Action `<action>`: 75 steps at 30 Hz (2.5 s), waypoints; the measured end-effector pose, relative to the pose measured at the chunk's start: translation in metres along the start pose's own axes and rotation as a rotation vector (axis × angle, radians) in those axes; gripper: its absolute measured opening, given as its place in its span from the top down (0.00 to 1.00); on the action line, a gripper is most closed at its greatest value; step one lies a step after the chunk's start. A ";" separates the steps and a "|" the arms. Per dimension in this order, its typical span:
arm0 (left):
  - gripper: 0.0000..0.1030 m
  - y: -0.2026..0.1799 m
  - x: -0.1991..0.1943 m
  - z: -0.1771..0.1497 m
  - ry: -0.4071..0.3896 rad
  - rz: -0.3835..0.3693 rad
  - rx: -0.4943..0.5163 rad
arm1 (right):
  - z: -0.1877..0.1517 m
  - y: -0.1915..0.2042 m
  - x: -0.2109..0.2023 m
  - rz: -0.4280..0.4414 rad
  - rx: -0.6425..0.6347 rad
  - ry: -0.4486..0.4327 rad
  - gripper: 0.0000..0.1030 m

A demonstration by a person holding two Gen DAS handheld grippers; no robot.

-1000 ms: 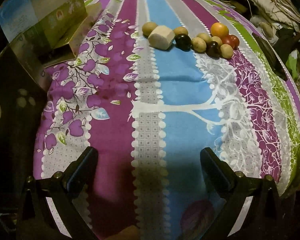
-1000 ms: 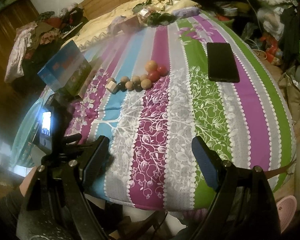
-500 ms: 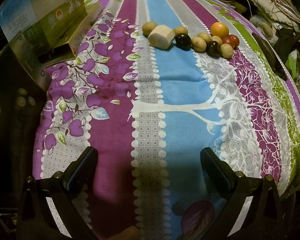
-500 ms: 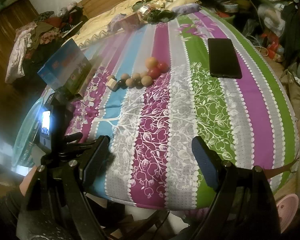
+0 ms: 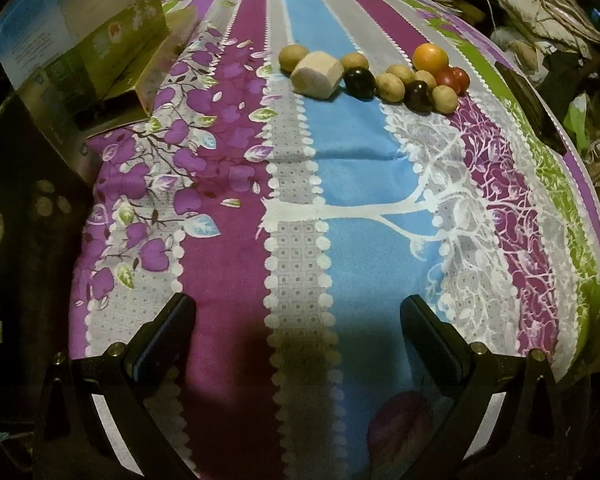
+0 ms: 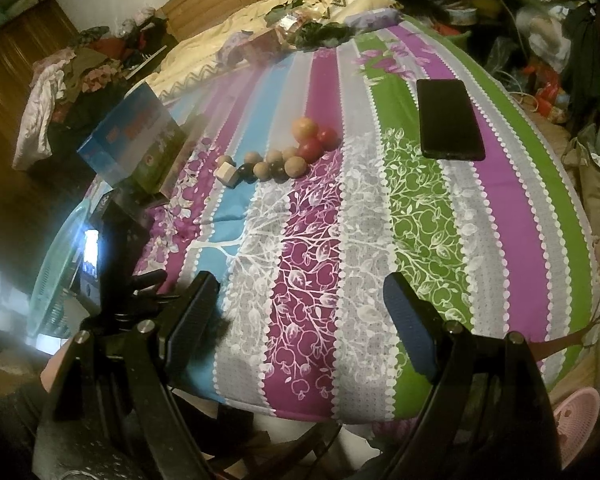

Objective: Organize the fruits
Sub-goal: 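Move both tools toward the row of small fruits on the sheet, then grasp the white cube-shaped fruit piece with the left tool while the right tool approaches a red fruit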

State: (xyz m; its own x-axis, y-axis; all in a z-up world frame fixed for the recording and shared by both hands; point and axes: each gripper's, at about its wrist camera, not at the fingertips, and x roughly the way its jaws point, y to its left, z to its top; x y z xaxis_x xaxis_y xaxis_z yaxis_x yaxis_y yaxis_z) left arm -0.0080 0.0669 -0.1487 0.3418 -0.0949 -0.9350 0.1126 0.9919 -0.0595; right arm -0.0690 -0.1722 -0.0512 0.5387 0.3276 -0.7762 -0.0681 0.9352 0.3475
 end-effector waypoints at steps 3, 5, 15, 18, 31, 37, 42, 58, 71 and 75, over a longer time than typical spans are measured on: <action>0.04 0.002 -0.016 0.009 -0.059 -0.013 -0.003 | 0.004 -0.002 -0.001 -0.001 0.001 -0.002 0.17; 0.04 0.005 -0.024 0.022 -0.099 -0.034 0.004 | 0.005 -0.002 0.001 0.000 0.002 -0.002 0.17; 0.43 -0.001 0.016 0.093 -0.139 -0.124 0.095 | 0.020 -0.016 0.012 -0.011 0.021 -0.014 0.17; 0.43 0.000 0.028 0.099 -0.159 -0.135 0.118 | 0.024 -0.021 0.018 -0.021 0.028 -0.005 0.17; 0.45 0.008 0.045 0.122 -0.206 -0.173 0.093 | 0.037 -0.014 0.052 0.009 -0.011 0.044 0.20; 0.64 0.004 0.038 0.123 -0.201 -0.200 0.076 | 0.042 -0.010 0.060 0.025 -0.046 0.053 0.39; 0.64 0.010 0.001 0.115 -0.244 -0.209 0.010 | 0.051 -0.011 0.071 0.027 -0.080 0.046 0.54; 0.64 0.001 -0.032 0.109 -0.270 -0.289 0.012 | 0.120 -0.030 0.161 -0.160 -0.392 0.156 0.59; 0.64 0.008 -0.021 0.113 -0.239 -0.298 -0.020 | 0.126 -0.022 0.182 -0.070 -0.508 0.127 0.68; 0.64 0.007 -0.021 0.114 -0.244 -0.292 -0.019 | 0.125 -0.017 0.182 -0.092 -0.467 0.106 0.74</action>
State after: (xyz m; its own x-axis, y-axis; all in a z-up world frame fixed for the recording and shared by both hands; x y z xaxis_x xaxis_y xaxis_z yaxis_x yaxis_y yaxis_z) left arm 0.0918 0.0662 -0.0899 0.5104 -0.3890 -0.7669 0.2217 0.9212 -0.3198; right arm 0.1347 -0.1450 -0.1324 0.4734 0.2303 -0.8502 -0.4068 0.9133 0.0209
